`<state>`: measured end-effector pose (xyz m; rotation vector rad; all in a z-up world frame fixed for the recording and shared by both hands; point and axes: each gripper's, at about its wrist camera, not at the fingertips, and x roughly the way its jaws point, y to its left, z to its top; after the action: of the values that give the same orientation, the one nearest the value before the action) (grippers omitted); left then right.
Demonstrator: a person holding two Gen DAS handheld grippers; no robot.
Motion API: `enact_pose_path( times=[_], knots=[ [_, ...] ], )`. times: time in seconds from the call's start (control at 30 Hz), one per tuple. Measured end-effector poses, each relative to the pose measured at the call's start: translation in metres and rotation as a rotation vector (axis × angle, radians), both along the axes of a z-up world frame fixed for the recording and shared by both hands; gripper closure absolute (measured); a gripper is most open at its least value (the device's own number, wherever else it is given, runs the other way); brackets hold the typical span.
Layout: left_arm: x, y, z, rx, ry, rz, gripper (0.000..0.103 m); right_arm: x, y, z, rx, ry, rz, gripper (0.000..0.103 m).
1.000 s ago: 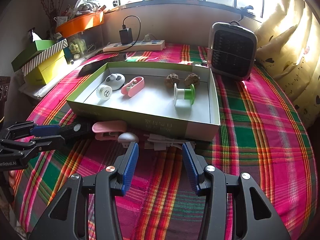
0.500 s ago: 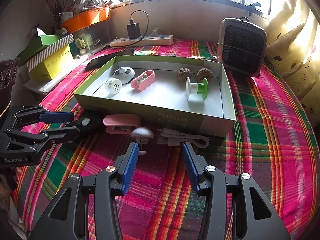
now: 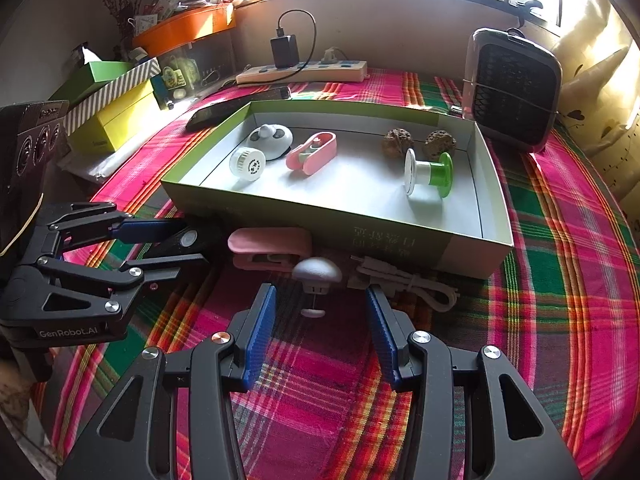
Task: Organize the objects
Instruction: 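Move left gripper to the black rectangular device while right gripper approaches the white mushroom knob, then close left gripper on the black device while right gripper closes on the white knob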
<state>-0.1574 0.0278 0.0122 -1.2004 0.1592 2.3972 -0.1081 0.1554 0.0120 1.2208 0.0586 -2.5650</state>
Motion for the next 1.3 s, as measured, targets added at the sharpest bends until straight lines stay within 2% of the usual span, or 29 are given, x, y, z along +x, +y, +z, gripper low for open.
enact_pose_path(
  times=[0.23, 0.33, 0.47, 0.77, 1.13, 1.3],
  knots=[
    [0.0, 0.003, 0.0, -0.019, 0.014, 0.007, 0.062, -0.003, -0.003, -0.001, 0.005, -0.003, 0.003, 0.056],
    [0.0, 0.0, 0.0, -0.025, 0.019, 0.026, 0.071, -0.004, -0.004, -0.001, 0.008, -0.003, 0.002, 0.056],
    [0.001, -0.006, 0.0, -0.006, 0.015, 0.053, 0.078, -0.006, -0.006, -0.001, 0.005, -0.002, -0.001, 0.056],
    [0.007, -0.012, -0.001, 0.011, 0.016, 0.079, 0.078, -0.01, -0.005, -0.001, -0.014, -0.002, -0.015, 0.056],
    [0.009, -0.012, -0.001, 0.015, 0.025, 0.085, 0.078, -0.012, -0.005, -0.001, -0.007, -0.006, -0.032, 0.074],
    [0.009, -0.012, -0.001, 0.013, 0.026, 0.088, 0.078, -0.011, -0.006, -0.001, -0.006, -0.004, -0.032, 0.075]
  ],
)
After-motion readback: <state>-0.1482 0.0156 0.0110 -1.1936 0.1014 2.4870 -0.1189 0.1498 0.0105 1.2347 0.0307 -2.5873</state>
